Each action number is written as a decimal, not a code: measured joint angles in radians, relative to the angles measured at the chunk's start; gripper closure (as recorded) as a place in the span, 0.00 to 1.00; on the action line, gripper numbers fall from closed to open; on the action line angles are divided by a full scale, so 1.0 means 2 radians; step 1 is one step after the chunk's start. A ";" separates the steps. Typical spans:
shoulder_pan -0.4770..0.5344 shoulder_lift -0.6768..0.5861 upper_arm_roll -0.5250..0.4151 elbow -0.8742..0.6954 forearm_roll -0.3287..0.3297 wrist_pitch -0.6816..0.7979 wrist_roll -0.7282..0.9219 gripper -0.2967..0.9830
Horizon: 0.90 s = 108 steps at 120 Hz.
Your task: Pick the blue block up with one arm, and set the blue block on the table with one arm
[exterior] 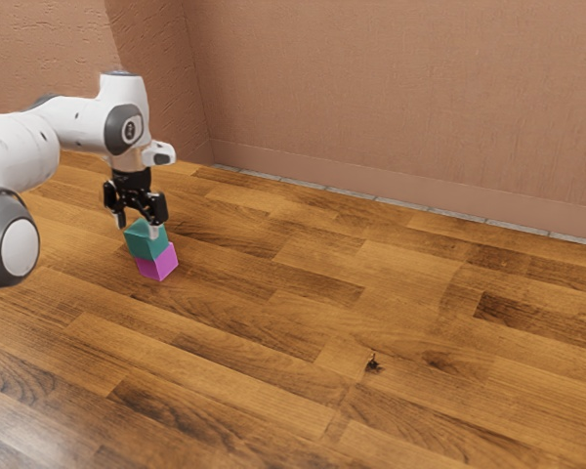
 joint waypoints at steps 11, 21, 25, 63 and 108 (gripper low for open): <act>0.005 0.008 -0.001 0.000 -0.002 0.008 -0.003 0.23; 0.006 0.013 -0.001 0.000 -0.003 0.015 -0.005 0.23; 0.006 0.014 -0.001 0.000 -0.003 0.017 -0.006 0.23; 0.011 0.022 -0.010 0.004 -0.003 0.034 -0.011 0.44; -0.034 0.016 -0.033 0.019 0.000 0.034 -0.015 0.48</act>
